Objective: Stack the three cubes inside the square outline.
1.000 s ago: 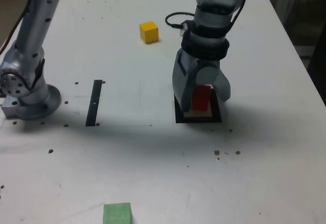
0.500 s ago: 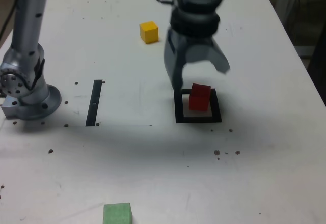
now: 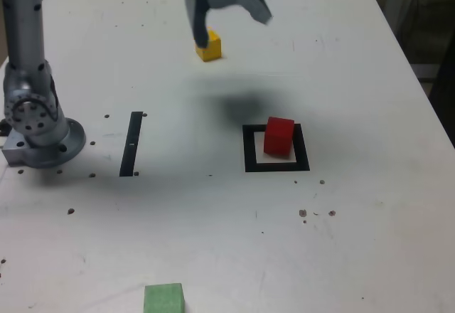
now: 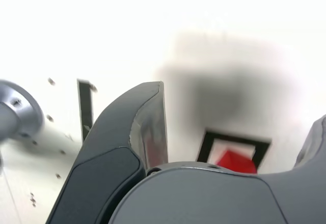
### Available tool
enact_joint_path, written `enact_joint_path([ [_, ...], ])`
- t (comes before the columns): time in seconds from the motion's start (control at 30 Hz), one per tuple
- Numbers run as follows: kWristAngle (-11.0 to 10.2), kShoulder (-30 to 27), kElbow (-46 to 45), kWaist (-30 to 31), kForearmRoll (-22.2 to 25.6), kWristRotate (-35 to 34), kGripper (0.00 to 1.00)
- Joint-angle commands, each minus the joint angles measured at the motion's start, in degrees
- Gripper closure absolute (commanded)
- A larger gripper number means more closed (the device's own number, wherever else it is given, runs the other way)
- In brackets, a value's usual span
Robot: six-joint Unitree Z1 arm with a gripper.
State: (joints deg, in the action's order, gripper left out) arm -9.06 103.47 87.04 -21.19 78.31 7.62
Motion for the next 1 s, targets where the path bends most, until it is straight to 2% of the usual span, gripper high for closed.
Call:
enact_joint_path([
  [0.0, -1.06, -0.42, 0.09, -3.58, -0.09, 1.48, 0.01],
  [0.17, -2.55, 1.41, 1.25, -12.77, -0.99, 6.38, 0.01],
  [0.37, -1.78, 7.50, 3.60, -19.39, -1.48, 11.15, 0.01],
  [0.67, -1.46, 16.43, 4.09, -21.58, -4.09, 12.65, 0.06],
  [0.97, -0.18, 20.07, 4.29, -21.70, -6.19, 13.23, 0.15],
])
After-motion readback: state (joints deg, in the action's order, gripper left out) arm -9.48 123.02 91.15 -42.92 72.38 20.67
